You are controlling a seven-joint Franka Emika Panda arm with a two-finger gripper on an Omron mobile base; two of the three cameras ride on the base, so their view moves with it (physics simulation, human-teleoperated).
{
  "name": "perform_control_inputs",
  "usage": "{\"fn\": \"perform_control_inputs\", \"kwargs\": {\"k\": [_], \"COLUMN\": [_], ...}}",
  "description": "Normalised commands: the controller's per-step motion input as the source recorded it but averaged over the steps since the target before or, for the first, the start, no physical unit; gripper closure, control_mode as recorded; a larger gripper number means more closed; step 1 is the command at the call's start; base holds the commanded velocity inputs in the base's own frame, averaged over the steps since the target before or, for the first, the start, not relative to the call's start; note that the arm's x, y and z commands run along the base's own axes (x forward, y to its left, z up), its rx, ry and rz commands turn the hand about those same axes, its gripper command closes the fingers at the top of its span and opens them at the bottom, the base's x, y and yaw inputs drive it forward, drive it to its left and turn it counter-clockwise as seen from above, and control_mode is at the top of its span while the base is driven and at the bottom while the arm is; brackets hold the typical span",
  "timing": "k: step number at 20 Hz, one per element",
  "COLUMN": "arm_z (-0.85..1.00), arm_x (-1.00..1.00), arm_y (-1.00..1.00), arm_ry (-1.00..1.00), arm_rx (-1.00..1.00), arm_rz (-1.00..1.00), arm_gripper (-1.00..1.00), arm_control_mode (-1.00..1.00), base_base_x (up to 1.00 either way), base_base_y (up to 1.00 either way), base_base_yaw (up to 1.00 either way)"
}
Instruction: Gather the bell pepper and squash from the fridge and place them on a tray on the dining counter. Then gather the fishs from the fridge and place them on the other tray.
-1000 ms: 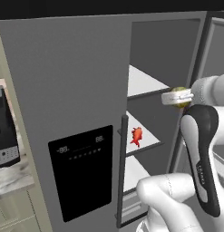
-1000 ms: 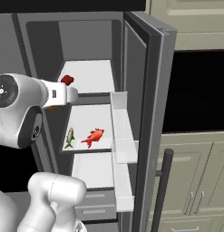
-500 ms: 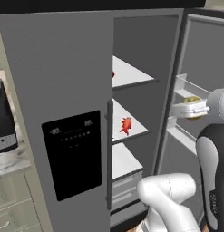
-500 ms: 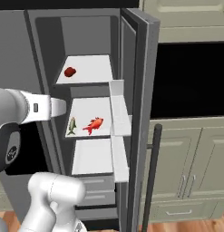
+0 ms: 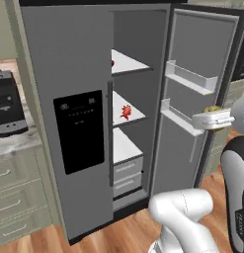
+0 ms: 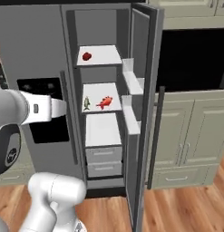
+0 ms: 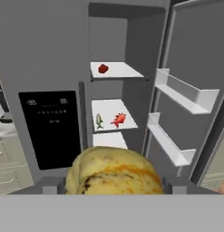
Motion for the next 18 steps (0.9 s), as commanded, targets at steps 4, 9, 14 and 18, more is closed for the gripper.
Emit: {"fn": "perform_control_inputs", "kwargs": {"k": [4, 9, 14, 18], "arm_z": [0.0, 0.0, 0.0, 0.0], "arm_x": [0.0, 0.0, 0.0, 0.0], "arm_y": [0.0, 0.0, 0.0, 0.0], "arm_ry": [0.0, 0.0, 0.0, 0.0], "arm_rx": [0.0, 0.0, 0.0, 0.0], "arm_rz": [0.0, 0.0, 0.0, 0.0], "arm_gripper": [1.0, 1.0, 1.0, 1.0], "arm_control_mode": [1.0, 1.0, 1.0, 1.0], "base_base_x": [-0.37, -0.22, 0.0, 0.0], "base_base_y": [0.52, 0.04, 0.0, 0.0], "base_base_yaw": [-0.45, -0.96, -1.0, -1.0]}}
